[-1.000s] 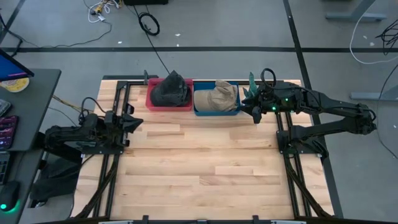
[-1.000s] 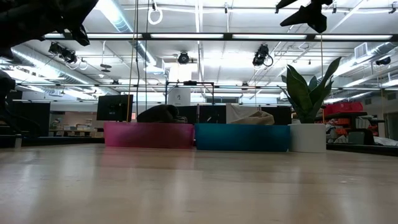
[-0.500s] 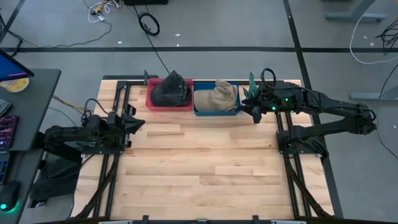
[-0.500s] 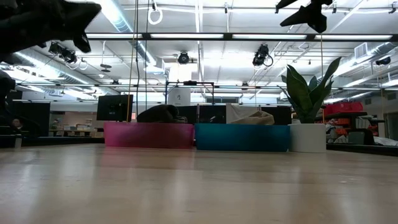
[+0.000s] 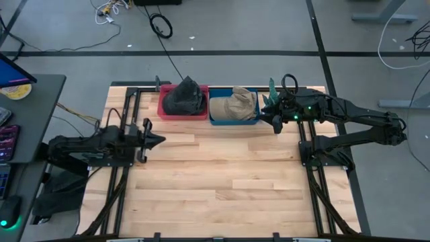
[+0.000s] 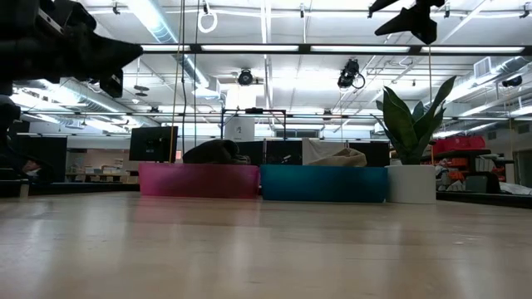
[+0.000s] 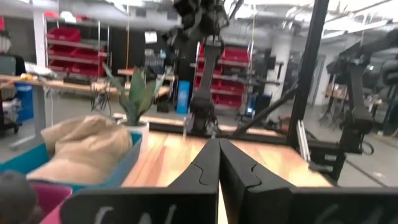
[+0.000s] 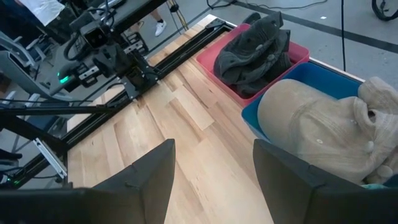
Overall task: Pick & Place hat
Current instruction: Return to Home Position
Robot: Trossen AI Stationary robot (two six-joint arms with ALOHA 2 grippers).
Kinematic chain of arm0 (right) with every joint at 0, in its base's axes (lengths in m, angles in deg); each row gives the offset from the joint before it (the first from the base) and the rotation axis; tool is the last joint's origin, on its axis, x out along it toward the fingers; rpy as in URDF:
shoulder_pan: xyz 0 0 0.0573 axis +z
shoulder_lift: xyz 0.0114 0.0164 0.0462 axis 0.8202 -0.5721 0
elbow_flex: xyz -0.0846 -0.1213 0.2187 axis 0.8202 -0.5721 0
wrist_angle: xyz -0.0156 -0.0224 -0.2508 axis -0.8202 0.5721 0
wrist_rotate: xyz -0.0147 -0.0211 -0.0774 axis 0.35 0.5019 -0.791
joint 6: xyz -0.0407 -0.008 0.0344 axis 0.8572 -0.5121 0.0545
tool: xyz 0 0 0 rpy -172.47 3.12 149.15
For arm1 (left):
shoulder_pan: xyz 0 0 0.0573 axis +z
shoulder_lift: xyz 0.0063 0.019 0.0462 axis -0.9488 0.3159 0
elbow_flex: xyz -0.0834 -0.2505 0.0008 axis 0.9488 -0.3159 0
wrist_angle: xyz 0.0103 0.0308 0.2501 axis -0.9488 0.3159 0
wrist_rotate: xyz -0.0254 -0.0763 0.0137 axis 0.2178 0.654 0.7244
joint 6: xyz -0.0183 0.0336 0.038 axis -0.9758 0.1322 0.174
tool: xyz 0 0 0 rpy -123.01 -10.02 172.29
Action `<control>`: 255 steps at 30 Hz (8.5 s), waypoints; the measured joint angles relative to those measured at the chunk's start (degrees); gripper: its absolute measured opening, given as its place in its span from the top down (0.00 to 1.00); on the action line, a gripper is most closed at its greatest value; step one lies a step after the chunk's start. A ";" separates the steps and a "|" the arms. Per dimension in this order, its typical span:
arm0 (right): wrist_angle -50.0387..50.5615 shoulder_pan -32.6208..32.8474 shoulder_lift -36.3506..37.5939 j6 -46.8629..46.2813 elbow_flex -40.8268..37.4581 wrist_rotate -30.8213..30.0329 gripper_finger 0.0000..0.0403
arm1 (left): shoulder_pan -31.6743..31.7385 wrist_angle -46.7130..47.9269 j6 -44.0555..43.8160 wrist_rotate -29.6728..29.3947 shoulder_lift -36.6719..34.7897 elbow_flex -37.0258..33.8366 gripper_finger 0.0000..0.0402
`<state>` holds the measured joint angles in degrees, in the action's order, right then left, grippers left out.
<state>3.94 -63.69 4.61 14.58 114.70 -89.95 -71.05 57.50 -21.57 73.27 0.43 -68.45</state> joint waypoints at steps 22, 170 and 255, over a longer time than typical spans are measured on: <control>1.10 0.01 0.00 -1.98 0.00 -0.04 0.46 | -0.01 9.00 -0.07 0.17 0.02 0.04 0.99; -42.04 8.45 51.32 31.14 -59.71 3.63 0.99 | -0.02 6.47 -2.54 0.01 0.13 -0.04 0.99; -36.99 8.41 50.14 37.09 -59.69 4.50 0.92 | -0.02 6.47 -2.54 0.02 0.13 -0.04 0.99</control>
<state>-33.05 -55.28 54.75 51.68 55.00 -85.45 -71.07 63.97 -24.11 73.29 0.56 -68.49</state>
